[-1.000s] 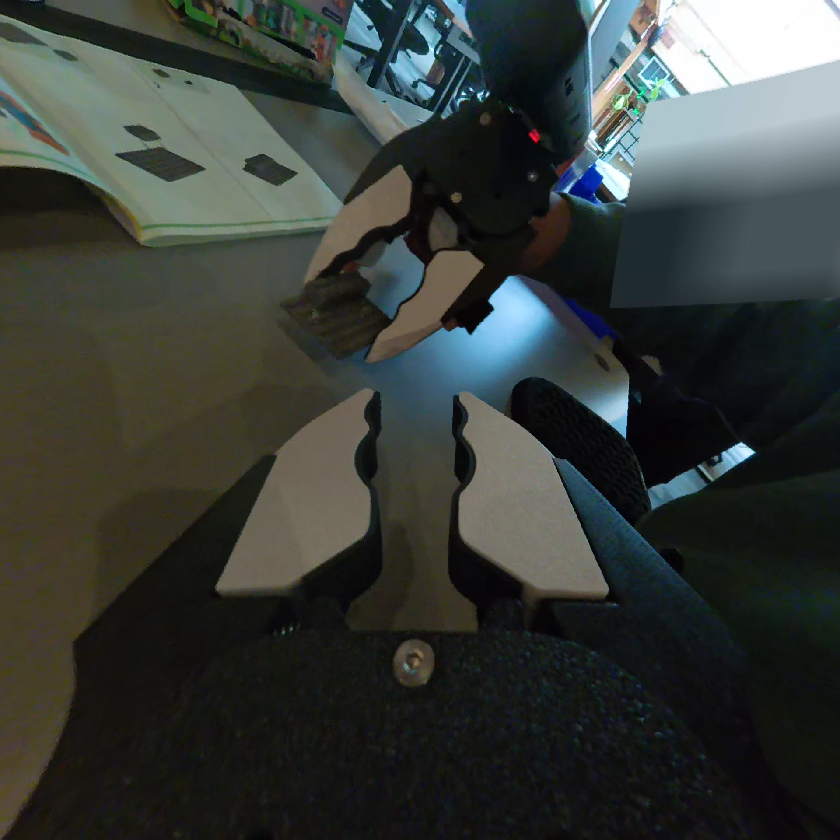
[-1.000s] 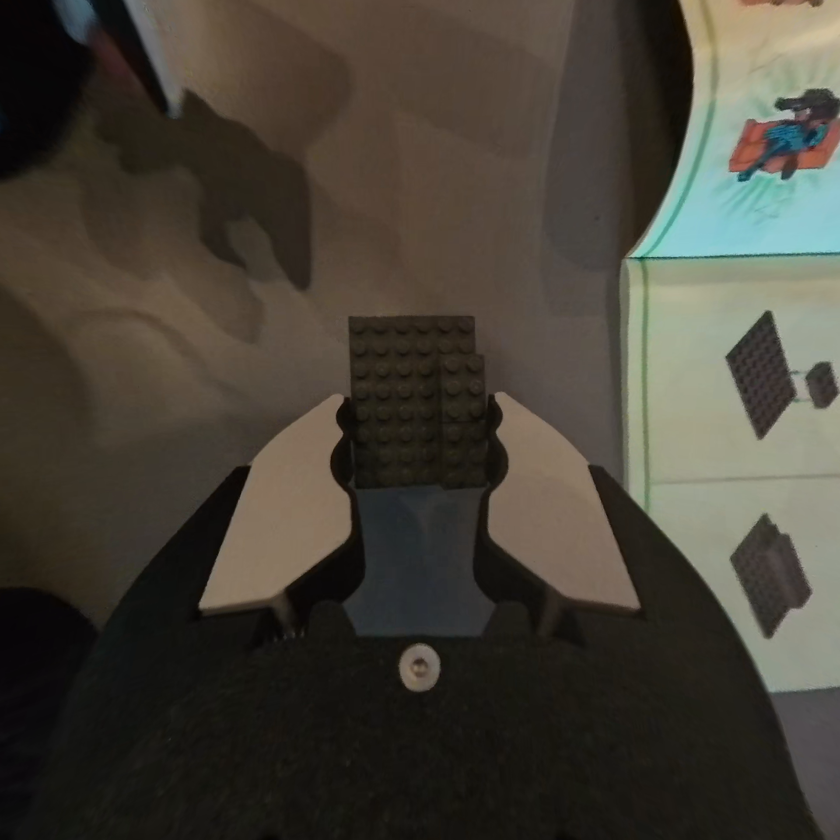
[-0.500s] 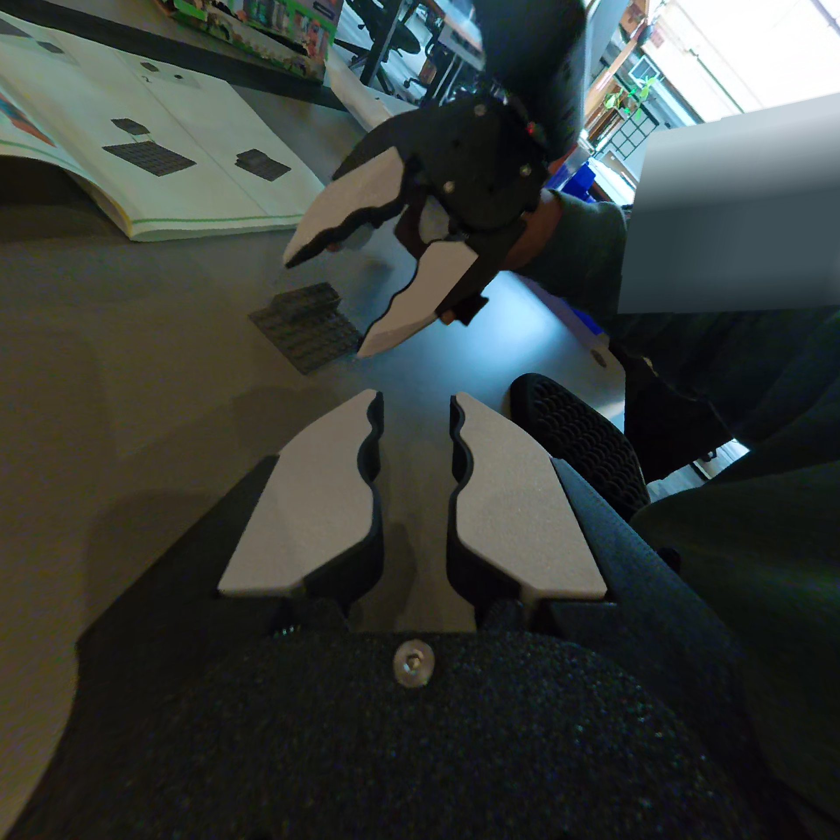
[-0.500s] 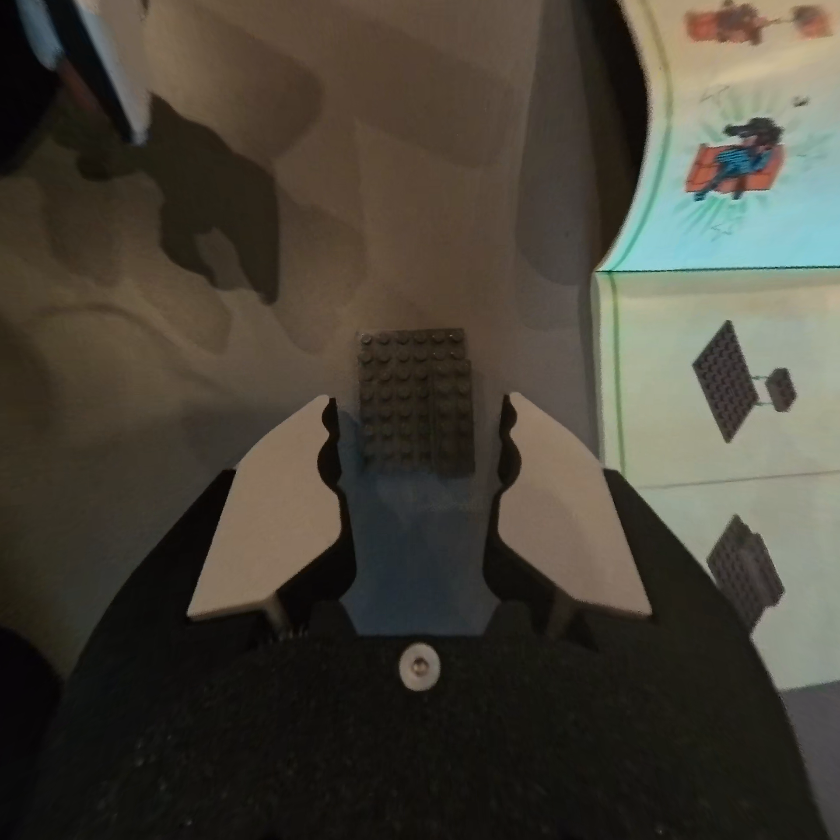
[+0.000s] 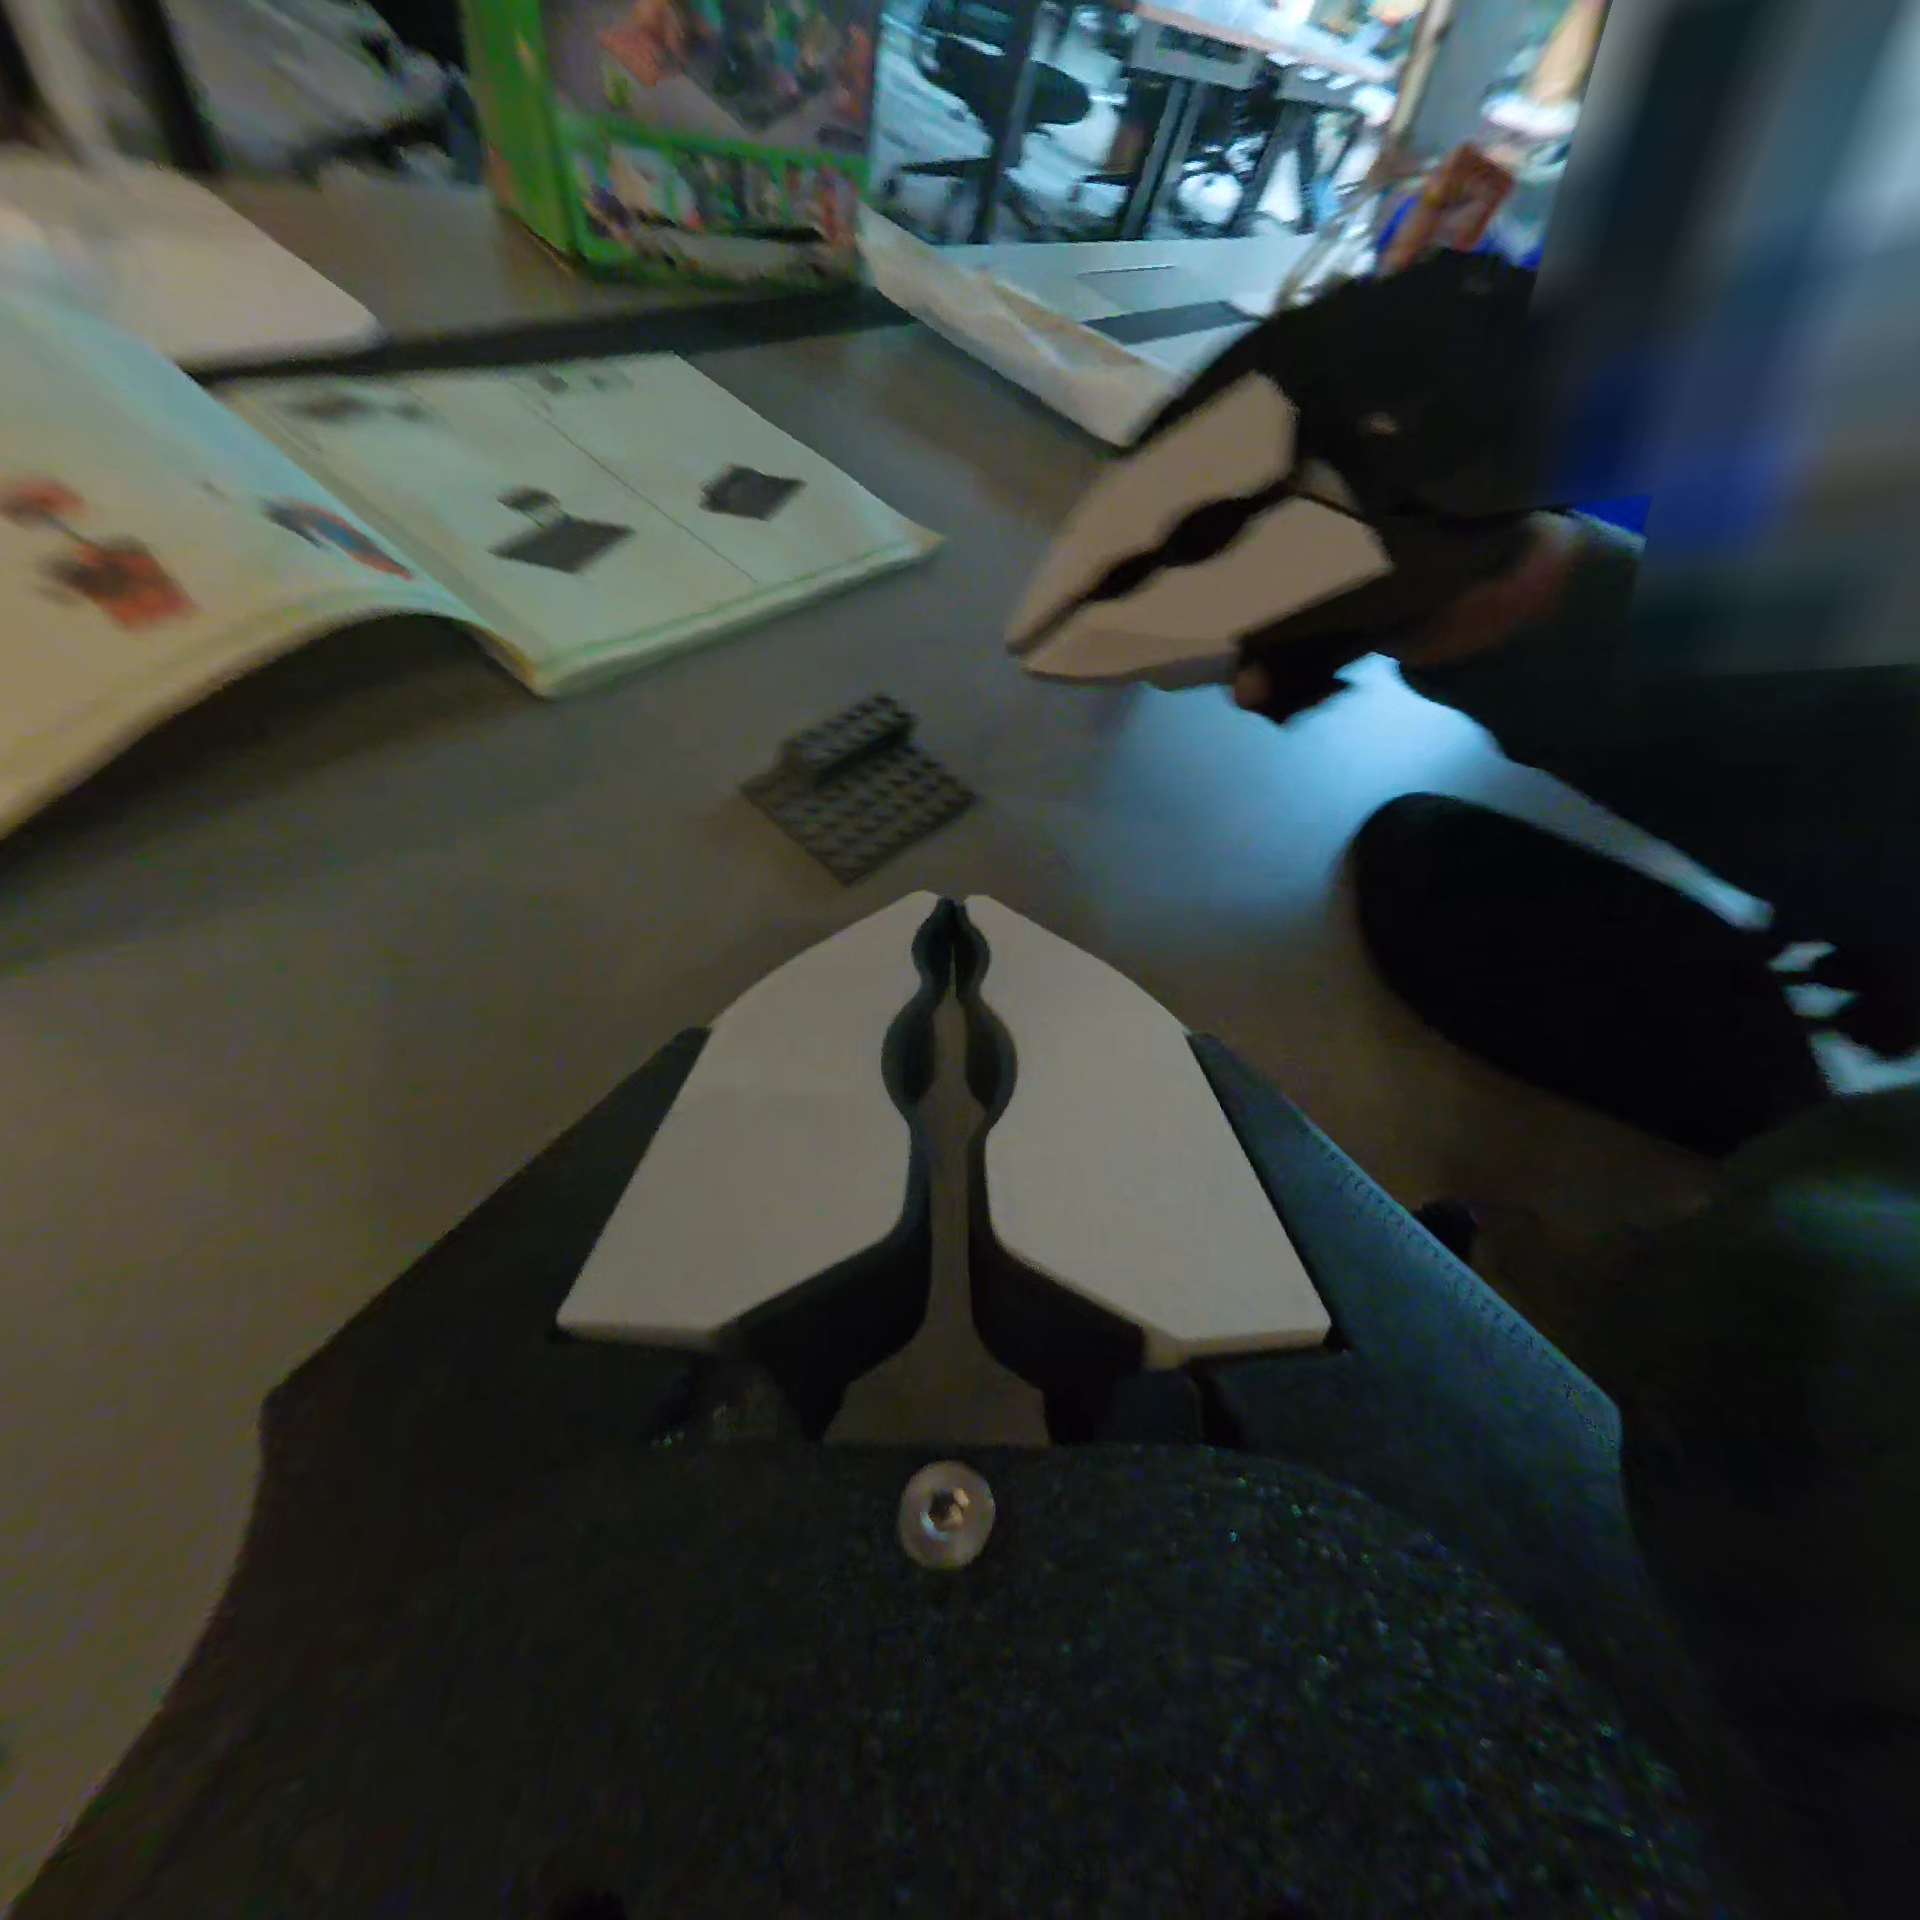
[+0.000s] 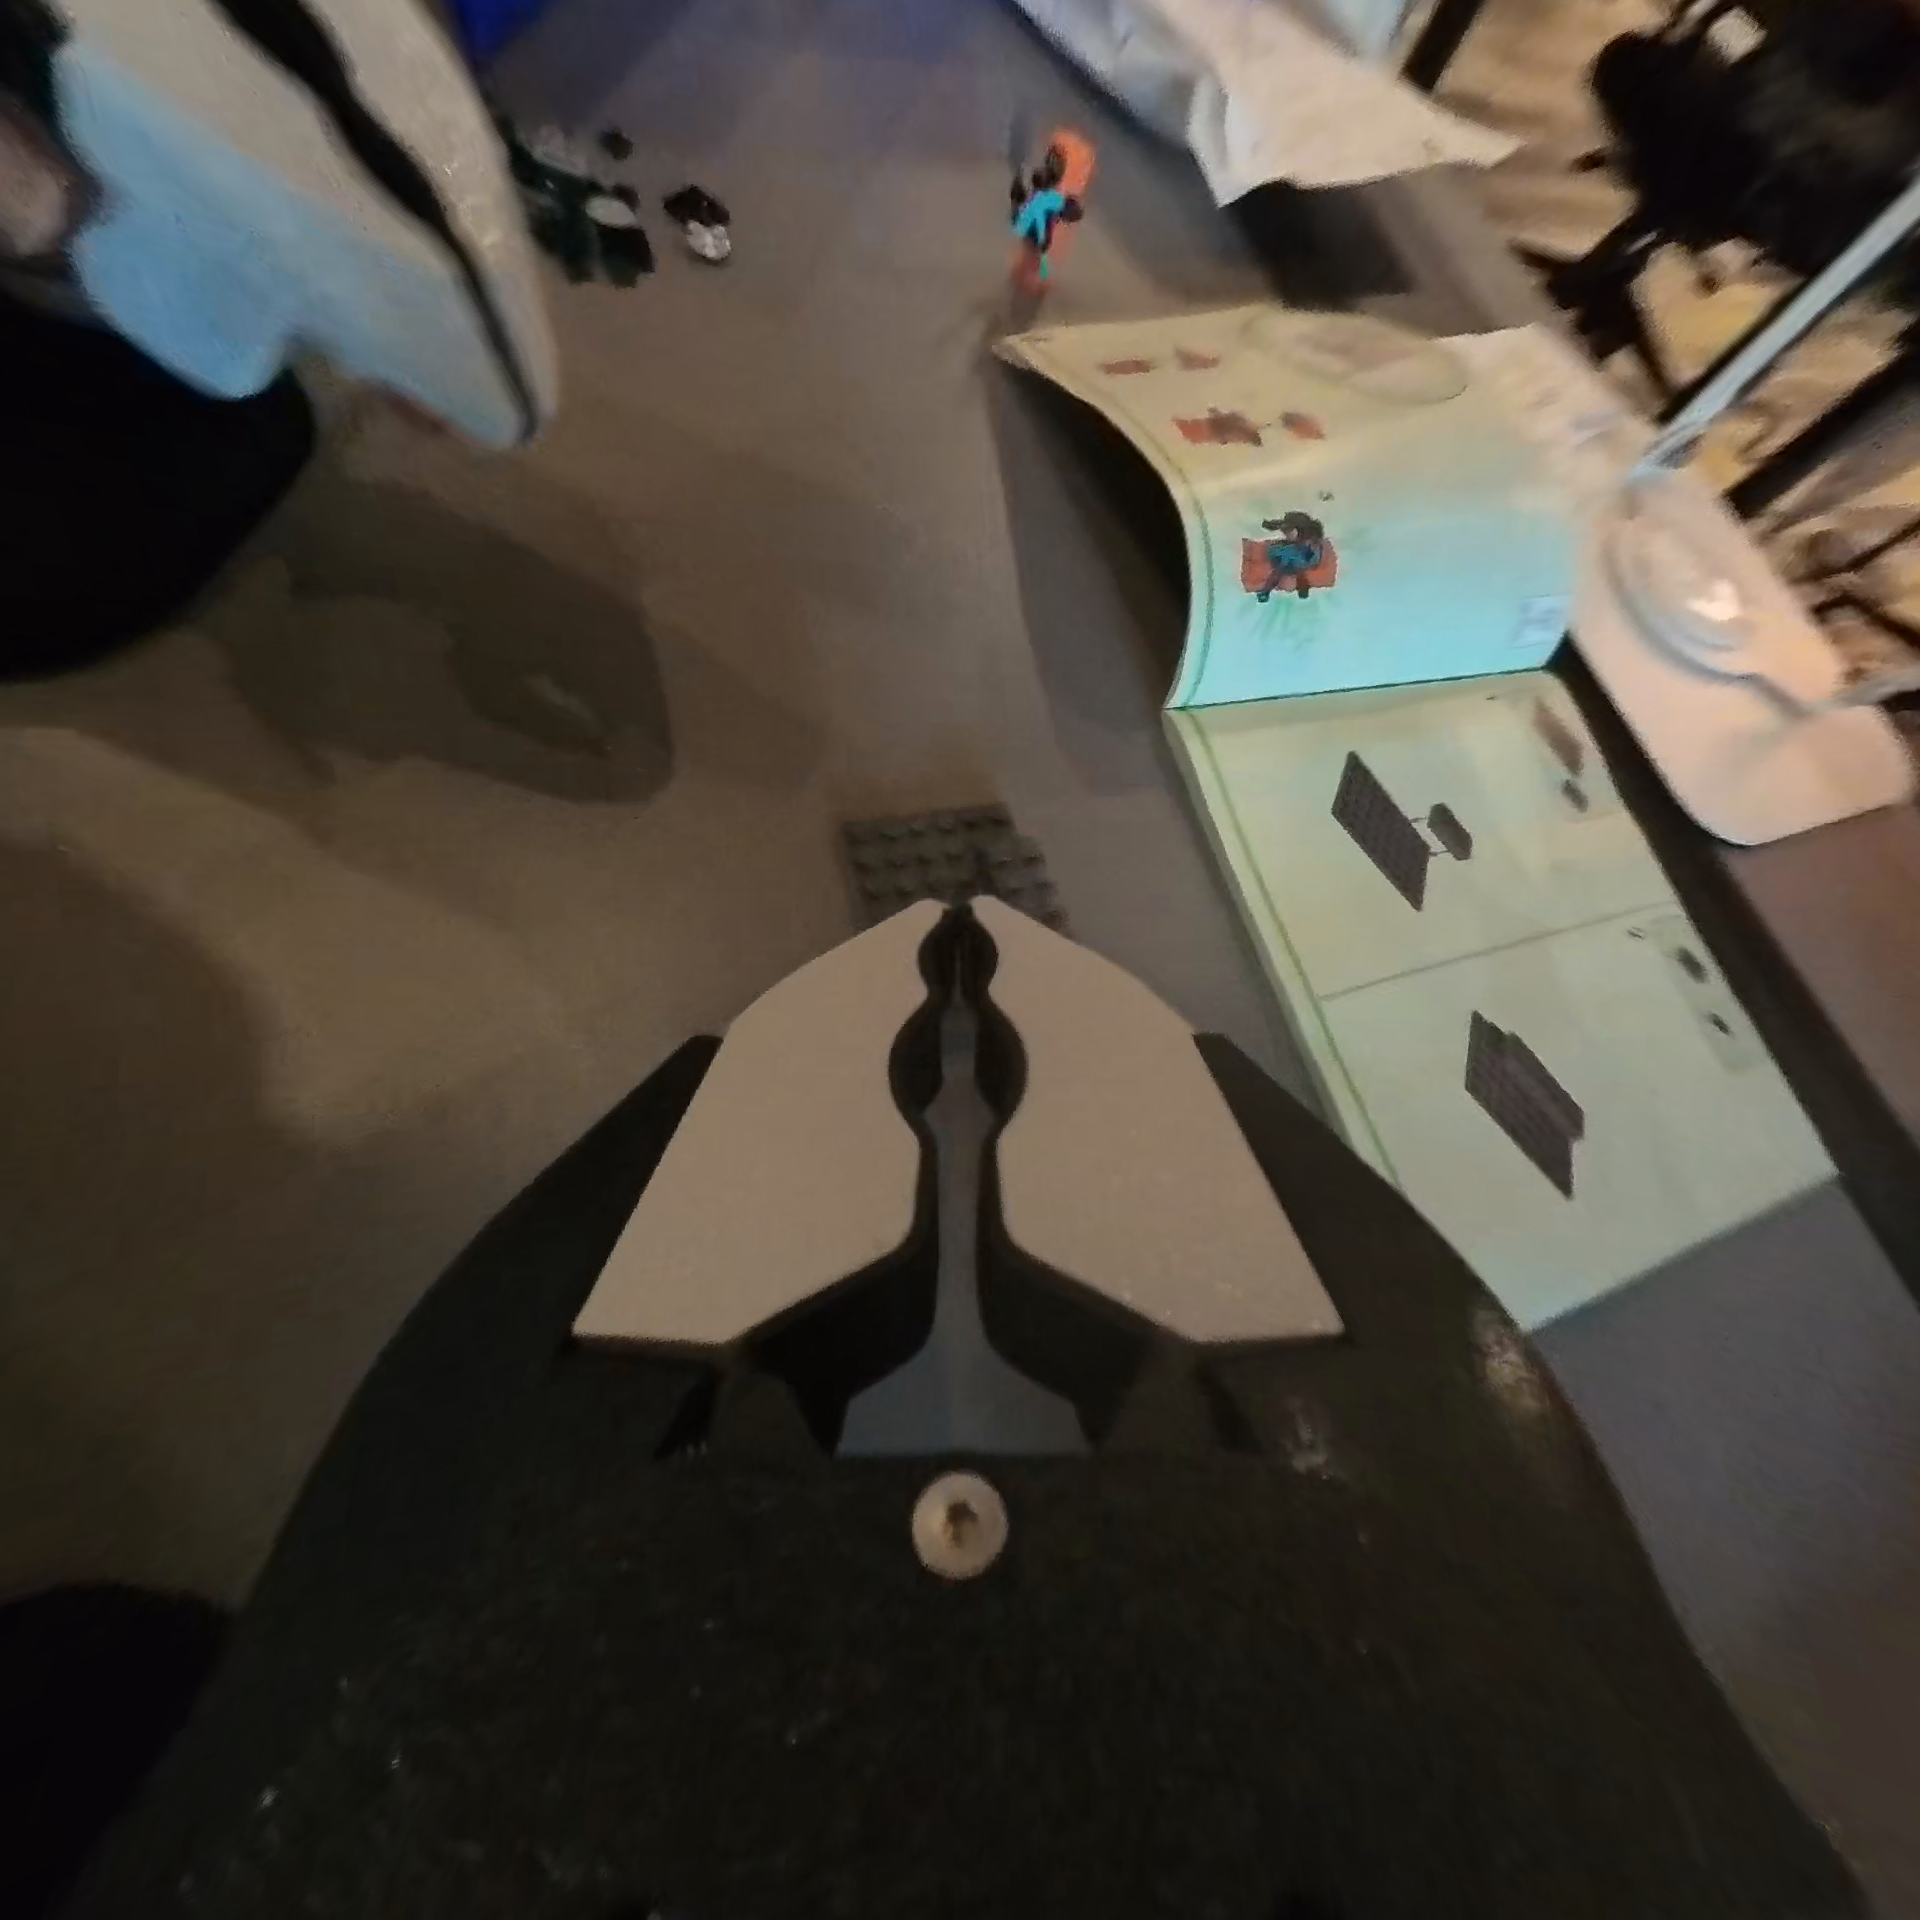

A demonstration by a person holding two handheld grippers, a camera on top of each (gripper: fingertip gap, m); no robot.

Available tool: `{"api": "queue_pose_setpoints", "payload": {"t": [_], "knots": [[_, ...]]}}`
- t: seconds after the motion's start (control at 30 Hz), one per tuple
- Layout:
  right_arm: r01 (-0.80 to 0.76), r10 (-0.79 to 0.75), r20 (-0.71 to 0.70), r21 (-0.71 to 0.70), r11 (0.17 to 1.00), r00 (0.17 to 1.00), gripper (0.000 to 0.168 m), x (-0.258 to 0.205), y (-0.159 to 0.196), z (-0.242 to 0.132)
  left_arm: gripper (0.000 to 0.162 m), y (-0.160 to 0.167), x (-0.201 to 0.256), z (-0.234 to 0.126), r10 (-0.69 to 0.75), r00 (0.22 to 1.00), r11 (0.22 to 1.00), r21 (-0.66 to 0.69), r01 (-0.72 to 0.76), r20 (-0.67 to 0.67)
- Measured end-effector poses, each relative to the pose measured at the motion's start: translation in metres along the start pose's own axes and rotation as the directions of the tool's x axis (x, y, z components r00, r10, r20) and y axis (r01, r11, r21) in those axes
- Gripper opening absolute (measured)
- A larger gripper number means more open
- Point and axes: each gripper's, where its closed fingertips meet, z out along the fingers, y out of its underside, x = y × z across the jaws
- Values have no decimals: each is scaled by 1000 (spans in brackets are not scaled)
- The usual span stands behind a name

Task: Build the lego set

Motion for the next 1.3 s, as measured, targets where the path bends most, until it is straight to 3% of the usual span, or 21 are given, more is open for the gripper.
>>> {"api": "queue_pose_setpoints", "payload": {"t": [0.17, 0.4, 0.5, 0.67, 0.77, 0.87, 1.07, 1.3], "knots": [[-14, 16, -64, 38, 999, 998, 0, -31, -1, -11, 0, -6, -18, -24, 98, 981, 995, 15, -102, 165], [-164, 171, -98, 71, 984, 980, 0, -42, 7, -16, 0, -7, -63, -93, 77, 885, 995, 15, -95, 459], [-165, 172, -107, 74, 984, 979, 0, -41, 9, -14, 0, -11, -87, -145, 90, 787, 994, -7, -109, 610], [-135, 141, -105, 61, 989, 984, 0, -42, 13, -7, 0, -18, -141, -270, 99, 566, 995, -79, -60, 818], [-79, 85, -106, 65, 995, 991, 0, -45, 13, -5, 0, -16, -165, -326, 89, 500, 994, -105, 4, 861], [-55, 63, -107, 77, 996, 992, 0, -46, 11, -4, 6, -12, -188, -361, 125, 449, 986, -163, 46, 885], [-52, 64, -164, 77, 996, 984, 0, -37, 14, -3, 12, -8, -237, -389, 167, 461, 965, -240, 105, 872], [-28, 26, -211, -6, 1000, 977, 0, -34, 26, 4, 19, 10, -286, -399, 231, 569, 910, -382, 162, 789]]}}
